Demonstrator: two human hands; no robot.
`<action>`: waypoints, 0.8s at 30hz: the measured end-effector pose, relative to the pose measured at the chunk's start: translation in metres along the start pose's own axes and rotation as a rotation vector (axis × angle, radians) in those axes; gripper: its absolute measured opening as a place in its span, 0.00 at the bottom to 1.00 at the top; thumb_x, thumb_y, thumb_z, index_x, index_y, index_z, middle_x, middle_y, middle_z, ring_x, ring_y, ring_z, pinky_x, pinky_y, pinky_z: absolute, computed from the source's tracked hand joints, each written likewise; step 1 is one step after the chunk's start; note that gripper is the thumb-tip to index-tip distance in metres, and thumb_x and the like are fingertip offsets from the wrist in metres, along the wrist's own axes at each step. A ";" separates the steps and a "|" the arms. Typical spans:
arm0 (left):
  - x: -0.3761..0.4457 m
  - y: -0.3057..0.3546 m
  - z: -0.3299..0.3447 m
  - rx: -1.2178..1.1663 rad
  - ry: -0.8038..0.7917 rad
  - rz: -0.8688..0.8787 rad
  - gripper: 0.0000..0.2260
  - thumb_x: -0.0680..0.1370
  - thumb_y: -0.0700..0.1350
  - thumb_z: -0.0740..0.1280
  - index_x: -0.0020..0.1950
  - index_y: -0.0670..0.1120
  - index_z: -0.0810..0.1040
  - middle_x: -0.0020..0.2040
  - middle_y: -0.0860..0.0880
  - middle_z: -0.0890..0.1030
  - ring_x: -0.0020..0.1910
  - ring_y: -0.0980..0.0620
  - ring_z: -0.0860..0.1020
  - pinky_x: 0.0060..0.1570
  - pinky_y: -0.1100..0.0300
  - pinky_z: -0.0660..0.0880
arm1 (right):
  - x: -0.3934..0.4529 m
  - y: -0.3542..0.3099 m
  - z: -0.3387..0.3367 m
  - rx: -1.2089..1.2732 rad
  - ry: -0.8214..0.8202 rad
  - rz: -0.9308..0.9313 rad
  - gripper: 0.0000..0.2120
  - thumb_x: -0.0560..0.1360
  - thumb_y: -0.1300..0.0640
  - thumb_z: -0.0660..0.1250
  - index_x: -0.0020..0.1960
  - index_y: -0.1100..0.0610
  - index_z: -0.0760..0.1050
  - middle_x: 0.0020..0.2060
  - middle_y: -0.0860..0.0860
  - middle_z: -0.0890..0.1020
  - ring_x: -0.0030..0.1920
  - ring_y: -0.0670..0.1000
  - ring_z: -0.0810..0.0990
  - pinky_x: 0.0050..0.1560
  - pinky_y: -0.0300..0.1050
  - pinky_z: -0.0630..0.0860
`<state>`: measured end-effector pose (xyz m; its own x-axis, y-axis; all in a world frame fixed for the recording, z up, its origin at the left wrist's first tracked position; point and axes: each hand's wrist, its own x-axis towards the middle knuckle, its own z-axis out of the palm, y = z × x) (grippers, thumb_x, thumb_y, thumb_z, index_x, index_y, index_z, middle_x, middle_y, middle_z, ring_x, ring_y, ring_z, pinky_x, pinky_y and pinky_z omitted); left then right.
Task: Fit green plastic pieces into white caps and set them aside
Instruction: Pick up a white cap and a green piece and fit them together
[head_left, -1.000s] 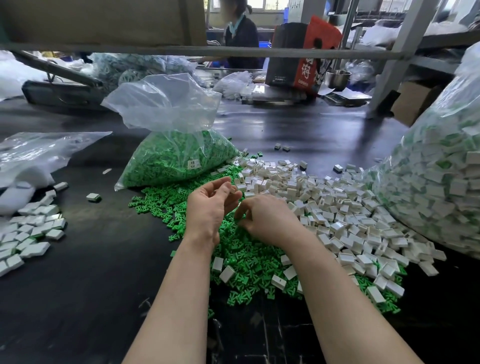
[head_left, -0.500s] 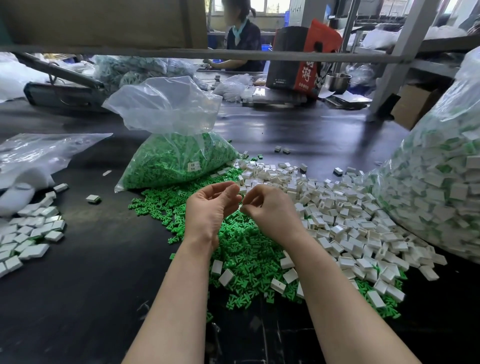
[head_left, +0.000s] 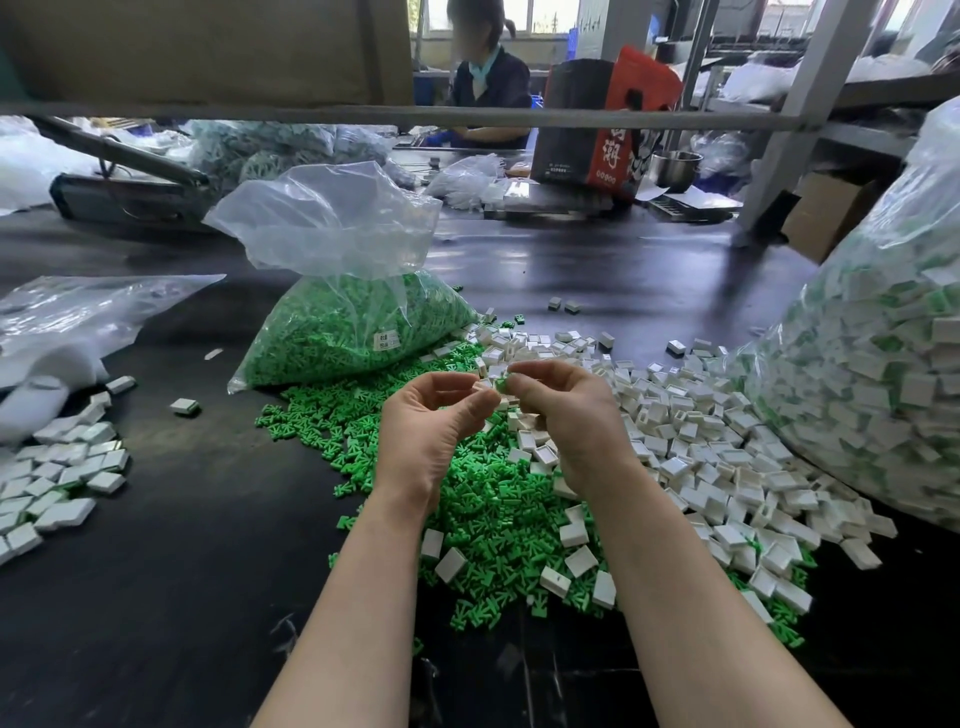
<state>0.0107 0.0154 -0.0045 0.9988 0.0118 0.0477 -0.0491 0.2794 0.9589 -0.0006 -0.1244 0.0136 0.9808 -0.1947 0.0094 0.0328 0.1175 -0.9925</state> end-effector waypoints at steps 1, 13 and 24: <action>0.000 0.000 0.000 0.008 0.000 0.007 0.15 0.59 0.44 0.79 0.43 0.44 0.81 0.38 0.49 0.85 0.37 0.54 0.82 0.36 0.64 0.78 | 0.000 -0.001 0.000 0.010 -0.003 0.010 0.04 0.73 0.65 0.72 0.47 0.59 0.81 0.38 0.51 0.83 0.31 0.38 0.78 0.34 0.32 0.73; 0.001 -0.001 -0.002 0.024 -0.004 0.030 0.12 0.61 0.44 0.78 0.42 0.47 0.83 0.40 0.48 0.86 0.40 0.53 0.83 0.39 0.63 0.78 | 0.000 -0.001 0.001 0.109 -0.001 0.058 0.06 0.72 0.67 0.72 0.46 0.58 0.82 0.37 0.50 0.83 0.31 0.40 0.77 0.33 0.34 0.71; -0.002 0.003 0.000 -0.016 -0.009 -0.025 0.08 0.65 0.42 0.75 0.43 0.47 0.84 0.41 0.48 0.86 0.41 0.52 0.82 0.41 0.63 0.79 | -0.002 -0.002 0.000 0.083 -0.062 -0.044 0.07 0.78 0.67 0.64 0.50 0.58 0.79 0.42 0.53 0.83 0.35 0.41 0.79 0.36 0.34 0.74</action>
<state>0.0085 0.0164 -0.0013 0.9996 -0.0035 0.0267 -0.0245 0.2944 0.9554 -0.0026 -0.1240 0.0154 0.9879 -0.1414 0.0631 0.0897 0.1905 -0.9776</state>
